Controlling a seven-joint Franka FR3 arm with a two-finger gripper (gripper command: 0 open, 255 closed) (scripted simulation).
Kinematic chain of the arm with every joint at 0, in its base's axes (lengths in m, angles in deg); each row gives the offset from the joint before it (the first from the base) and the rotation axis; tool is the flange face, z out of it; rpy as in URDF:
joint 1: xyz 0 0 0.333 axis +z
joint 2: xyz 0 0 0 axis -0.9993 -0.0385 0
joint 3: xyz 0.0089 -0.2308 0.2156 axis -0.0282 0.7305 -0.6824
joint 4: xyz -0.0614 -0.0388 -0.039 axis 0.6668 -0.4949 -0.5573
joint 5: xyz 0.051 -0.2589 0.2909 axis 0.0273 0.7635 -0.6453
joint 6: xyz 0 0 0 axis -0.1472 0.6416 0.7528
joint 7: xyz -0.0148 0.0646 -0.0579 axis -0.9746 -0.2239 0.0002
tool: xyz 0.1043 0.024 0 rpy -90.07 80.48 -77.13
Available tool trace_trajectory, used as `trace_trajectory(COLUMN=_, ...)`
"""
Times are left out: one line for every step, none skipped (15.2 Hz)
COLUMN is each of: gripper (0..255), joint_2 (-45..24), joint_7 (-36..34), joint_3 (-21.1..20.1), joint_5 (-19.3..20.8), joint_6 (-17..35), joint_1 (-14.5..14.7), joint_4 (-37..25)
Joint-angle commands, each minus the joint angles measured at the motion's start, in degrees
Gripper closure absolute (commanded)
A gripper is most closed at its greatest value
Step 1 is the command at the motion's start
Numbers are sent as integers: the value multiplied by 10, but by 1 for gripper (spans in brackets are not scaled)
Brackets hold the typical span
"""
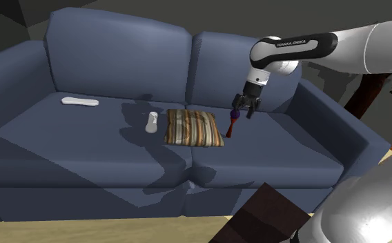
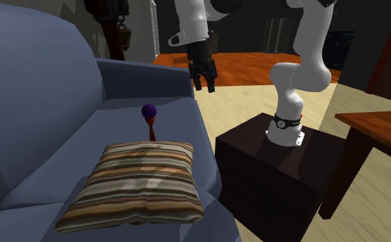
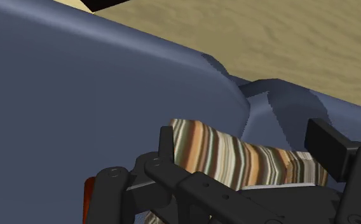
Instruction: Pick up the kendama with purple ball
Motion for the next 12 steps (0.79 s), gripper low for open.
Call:
trace_trajectory(gripper=0, joint_2=-44, joint_7=9, joint_3=12, joint_5=-13, joint_6=5, joint_1=-6, joint_4=-37)
trace_trajectory(gripper=0, joint_2=-65, joint_7=14, joint_3=17, joint_5=-20, joint_6=6, joint_1=-10, joint_4=-55)
trace_trajectory(gripper=0, joint_2=-86, joint_7=19, joint_3=22, joint_5=-28, joint_6=6, joint_1=-14, joint_4=-74)
trace_trajectory(gripper=0, joint_2=-107, joint_7=23, joint_3=27, joint_5=-35, joint_6=6, joint_1=-18, joint_4=-93)
trace_trajectory(gripper=0, joint_2=-129, joint_7=28, joint_3=31, joint_5=-44, joint_6=5, joint_1=-23, joint_4=-113)
trace_trajectory(gripper=0, joint_2=-150, joint_7=32, joint_3=35, joint_5=-52, joint_6=3, joint_1=-29, joint_4=-134)
trace_trajectory(gripper=0, joint_2=-172, joint_7=36, joint_3=39, joint_5=-61, joint_6=1, joint_1=-35, joint_4=-156)
trace_trajectory(gripper=0, joint_2=-194, joint_7=40, joint_3=42, joint_5=-70, joint_6=-2, joint_1=-41, joint_4=-178)
trace_trajectory(gripper=0, joint_2=-216, joint_7=43, joint_3=45, joint_5=-79, joint_6=-6, joint_1=-49, joint_4=-201)
trace_trajectory(gripper=0, joint_2=-238, joint_7=46, joint_3=47, joint_5=-88, joint_6=-10, joint_1=-56, joint_4=-225)
trace_trajectory(gripper=0, joint_2=-260, joint_7=49, joint_3=49, joint_5=-97, joint_6=-15, joint_1=-65, joint_4=-250)
trace_trajectory(gripper=0, joint_2=-283, joint_7=50, joint_3=50, joint_5=-106, joint_6=-20, joint_1=-73, joint_4=-275)
